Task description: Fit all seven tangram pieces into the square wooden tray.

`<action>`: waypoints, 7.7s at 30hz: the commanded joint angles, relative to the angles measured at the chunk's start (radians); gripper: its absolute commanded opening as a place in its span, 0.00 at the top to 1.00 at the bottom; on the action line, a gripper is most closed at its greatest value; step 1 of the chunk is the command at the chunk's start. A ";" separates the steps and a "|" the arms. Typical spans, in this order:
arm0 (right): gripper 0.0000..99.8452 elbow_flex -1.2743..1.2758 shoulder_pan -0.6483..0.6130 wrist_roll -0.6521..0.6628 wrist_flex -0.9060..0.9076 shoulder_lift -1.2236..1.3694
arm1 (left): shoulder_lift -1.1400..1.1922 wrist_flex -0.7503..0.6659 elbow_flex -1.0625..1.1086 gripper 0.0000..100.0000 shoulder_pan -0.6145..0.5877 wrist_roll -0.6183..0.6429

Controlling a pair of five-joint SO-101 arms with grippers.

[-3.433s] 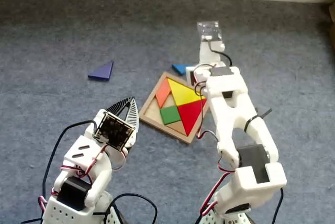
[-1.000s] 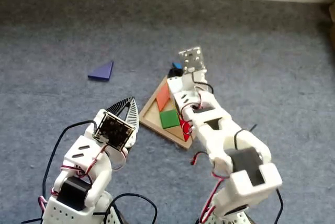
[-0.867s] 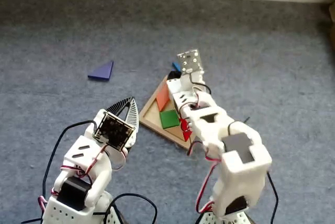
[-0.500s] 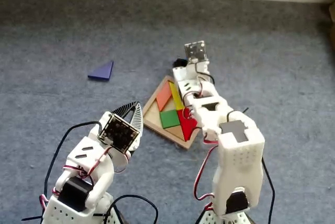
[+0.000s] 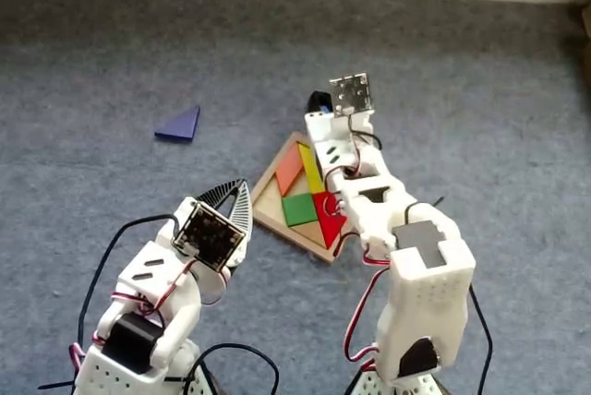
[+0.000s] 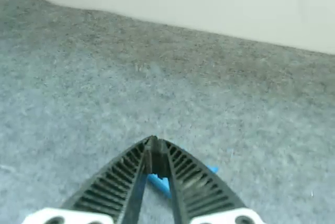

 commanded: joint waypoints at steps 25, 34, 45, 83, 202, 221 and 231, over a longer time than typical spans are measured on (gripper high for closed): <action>0.99 0.001 0.059 0.006 0.489 -0.085 | -0.031 0.002 -0.050 0.99 0.013 -0.009; 0.99 -0.008 0.133 0.003 0.481 -0.236 | -0.031 0.002 -0.050 0.99 0.013 -0.009; 0.99 -0.305 0.084 0.011 0.426 -0.030 | -0.031 0.002 -0.047 0.99 0.013 -0.009; 0.99 -0.549 0.197 0.385 1.527 -0.067 | -0.031 -0.002 -0.045 0.99 0.013 -0.009; 0.89 -0.530 0.285 0.141 1.435 0.045 | -0.030 0.011 -0.041 0.99 0.005 -0.009; 0.85 -0.564 0.298 -0.060 1.600 -0.142 | -0.035 0.393 -0.153 0.99 -0.547 -0.009; 0.80 -0.782 0.259 -0.423 1.598 -0.081 | -0.033 0.351 0.079 0.99 -0.581 -0.009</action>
